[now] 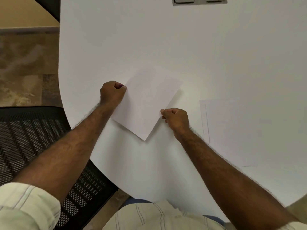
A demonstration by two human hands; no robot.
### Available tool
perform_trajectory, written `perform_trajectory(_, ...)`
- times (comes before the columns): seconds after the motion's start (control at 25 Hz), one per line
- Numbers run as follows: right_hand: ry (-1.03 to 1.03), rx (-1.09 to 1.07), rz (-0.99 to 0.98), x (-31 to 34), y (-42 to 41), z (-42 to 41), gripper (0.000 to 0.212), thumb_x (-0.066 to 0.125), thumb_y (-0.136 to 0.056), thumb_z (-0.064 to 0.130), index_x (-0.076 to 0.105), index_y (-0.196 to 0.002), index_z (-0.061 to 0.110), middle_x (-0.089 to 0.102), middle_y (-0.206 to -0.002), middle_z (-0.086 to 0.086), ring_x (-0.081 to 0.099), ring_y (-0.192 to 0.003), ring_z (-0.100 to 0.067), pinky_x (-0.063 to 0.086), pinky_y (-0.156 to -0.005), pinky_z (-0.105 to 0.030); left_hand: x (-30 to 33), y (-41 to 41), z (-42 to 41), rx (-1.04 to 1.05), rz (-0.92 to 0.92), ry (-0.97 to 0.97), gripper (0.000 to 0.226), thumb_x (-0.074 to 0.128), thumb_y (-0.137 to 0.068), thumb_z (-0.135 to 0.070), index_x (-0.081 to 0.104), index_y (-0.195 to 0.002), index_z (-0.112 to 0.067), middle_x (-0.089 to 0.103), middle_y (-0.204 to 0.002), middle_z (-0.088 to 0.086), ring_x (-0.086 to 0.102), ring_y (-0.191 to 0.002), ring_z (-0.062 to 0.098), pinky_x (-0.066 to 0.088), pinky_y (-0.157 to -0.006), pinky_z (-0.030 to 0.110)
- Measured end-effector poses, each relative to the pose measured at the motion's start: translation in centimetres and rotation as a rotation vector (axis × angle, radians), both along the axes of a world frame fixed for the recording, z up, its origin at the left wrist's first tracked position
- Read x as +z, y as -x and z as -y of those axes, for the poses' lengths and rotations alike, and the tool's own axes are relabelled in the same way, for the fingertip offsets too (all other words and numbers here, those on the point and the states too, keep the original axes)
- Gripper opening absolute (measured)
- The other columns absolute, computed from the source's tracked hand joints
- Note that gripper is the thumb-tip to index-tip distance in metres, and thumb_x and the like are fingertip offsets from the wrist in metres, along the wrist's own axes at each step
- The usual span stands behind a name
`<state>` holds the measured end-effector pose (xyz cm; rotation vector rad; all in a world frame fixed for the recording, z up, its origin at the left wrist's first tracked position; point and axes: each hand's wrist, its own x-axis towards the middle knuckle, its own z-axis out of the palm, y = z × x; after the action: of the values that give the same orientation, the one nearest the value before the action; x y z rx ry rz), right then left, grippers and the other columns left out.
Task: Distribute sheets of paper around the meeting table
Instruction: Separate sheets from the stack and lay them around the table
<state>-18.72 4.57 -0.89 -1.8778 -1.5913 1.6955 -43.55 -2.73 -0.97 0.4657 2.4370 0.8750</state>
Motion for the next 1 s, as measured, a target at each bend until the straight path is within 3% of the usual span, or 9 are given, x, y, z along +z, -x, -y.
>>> perform_trajectory(0.2, 0.046, -0.029, 0.012, -2.4, 1.2, -0.4, 0.025, 0.081, -0.090, 0.031, 0.074, -0.067, 0.025, 0.074, -0.071, 0.002, 0.065, -0.065, -0.015, 0.061, -0.084, -0.038, -1.9, 0.9, -0.3, -0.013, -0.033, 0.048, 0.021, 0.071, -0.088, -0.031, 0.079, -0.100, -0.015, 0.076, -0.100, -0.003, 0.070, -0.096, 0.018, 0.056, -0.086, 0.031)
perform_trajectory(0.64, 0.138, -0.025, -0.001, -3.2, 0.3, -0.6, 0.023, 0.082, -0.091, 0.030, 0.076, -0.072, 0.018, 0.070, -0.065, 0.000, 0.058, -0.049, -0.011, 0.053, -0.057, -0.024, -3.1, 0.5, -0.2, 0.002, -0.058, 0.146, 0.028, 0.070, -0.083, -0.038, 0.076, -0.103, -0.020, 0.077, -0.106, -0.002, 0.070, -0.106, 0.023, 0.057, -0.097, 0.043)
perform_trajectory(1.0, 0.018, -0.067, 0.016, -2.2, -6.7, -1.4, 0.016, 0.080, -0.089, 0.033, 0.080, -0.078, 0.021, 0.077, -0.075, 0.003, 0.070, -0.070, -0.015, 0.061, -0.073, -0.033, -1.6, -5.3, -1.8, -0.034, -0.092, 0.010, 0.028, 0.070, -0.088, -0.031, 0.076, -0.107, -0.011, 0.077, -0.104, 0.005, 0.070, -0.104, 0.022, 0.057, -0.097, 0.039)
